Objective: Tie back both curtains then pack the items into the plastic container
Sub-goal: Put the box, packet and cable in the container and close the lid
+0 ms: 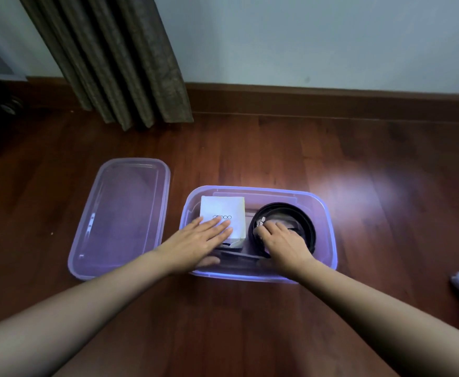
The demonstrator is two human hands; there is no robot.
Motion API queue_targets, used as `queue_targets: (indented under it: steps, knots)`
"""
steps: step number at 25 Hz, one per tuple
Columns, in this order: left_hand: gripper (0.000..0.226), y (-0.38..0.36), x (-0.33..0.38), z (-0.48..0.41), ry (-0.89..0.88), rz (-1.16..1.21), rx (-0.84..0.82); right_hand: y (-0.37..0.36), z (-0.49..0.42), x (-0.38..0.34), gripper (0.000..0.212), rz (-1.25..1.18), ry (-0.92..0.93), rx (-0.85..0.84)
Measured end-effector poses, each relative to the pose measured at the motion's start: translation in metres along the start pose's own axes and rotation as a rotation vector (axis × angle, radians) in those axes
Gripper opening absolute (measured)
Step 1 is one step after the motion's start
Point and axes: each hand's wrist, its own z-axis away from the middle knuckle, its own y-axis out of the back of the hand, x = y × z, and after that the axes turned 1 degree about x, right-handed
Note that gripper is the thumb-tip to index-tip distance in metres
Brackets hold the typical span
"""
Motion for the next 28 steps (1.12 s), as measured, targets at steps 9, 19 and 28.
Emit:
queue_targets:
  steps: [9,19,28]
  knots:
    - [0.056,0.002,-0.102,0.054,1.062,0.568,0.354,0.074,-0.077,-0.108,0.042,-0.466,0.191,0.373]
    - [0.062,-0.077,-0.133,0.128,1.569,0.495,0.163,0.000,-0.152,-0.242,0.095,-0.771,-0.369,-0.285]
    - [0.044,-0.027,-0.146,0.138,1.610,0.533,0.480,0.038,-0.160,-0.227,0.077,-0.946,-0.629,-0.178]
